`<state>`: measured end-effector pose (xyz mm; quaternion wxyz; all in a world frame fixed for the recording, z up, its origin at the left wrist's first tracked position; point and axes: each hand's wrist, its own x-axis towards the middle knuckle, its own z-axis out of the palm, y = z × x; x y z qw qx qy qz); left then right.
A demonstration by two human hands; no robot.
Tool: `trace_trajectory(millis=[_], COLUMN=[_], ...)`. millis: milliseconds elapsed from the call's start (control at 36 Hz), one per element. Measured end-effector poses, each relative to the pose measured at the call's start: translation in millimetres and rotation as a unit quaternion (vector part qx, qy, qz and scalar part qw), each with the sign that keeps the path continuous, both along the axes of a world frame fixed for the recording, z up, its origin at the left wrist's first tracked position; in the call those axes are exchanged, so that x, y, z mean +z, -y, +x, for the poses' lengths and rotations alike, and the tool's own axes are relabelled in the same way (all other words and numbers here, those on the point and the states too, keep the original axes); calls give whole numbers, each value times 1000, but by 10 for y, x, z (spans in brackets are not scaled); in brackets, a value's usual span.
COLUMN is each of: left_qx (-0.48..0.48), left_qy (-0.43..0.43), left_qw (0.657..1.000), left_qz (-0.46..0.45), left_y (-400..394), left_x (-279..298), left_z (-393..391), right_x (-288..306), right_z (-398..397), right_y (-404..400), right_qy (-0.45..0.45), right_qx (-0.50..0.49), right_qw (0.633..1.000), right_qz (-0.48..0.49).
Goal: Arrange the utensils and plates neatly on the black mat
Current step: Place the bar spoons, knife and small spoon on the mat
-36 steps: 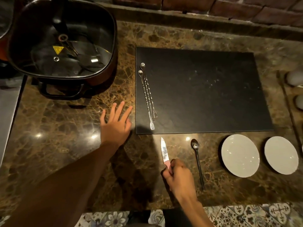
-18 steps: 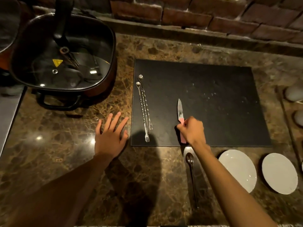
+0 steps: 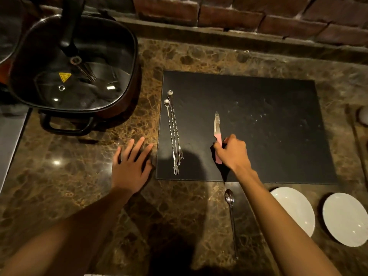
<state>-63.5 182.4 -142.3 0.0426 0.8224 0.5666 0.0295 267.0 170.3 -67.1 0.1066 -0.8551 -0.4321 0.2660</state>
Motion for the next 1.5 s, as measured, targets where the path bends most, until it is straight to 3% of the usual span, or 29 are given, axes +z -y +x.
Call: trace_trajectory(millis=[194,361,528,889,1028,1111,1500], left_qx=[7,5,6,11,6,2,-5], left_qy=[11,14,18,25,13,16,11], left_qw=[1000,1000,1000,1000,1000,1000,1000], left_qz=[-4,4,3,-13,-4,9,25], left_y=[4,9,15,9,9,2,-30], left_x=[0,-27,-3,-8,-83,-120,-237], left_z=[-2,-14,-2,9,-34,-52,-104], right_x=[40,94,85,68,68,92,62], right_z=[-58,-347,-439,-114,208,399,932], right_y=[916,1865,2096,1862,1451,1126,-25], right_qy=[-17,-29,-22,-54,-60,-28,-12], right_qx=[-3,-10,-2,-27,-85,-68,-83], right_qw=[1000,996,992,998,994,997,996], right_qz=[17,-79,-122,-33,-25,21,0])
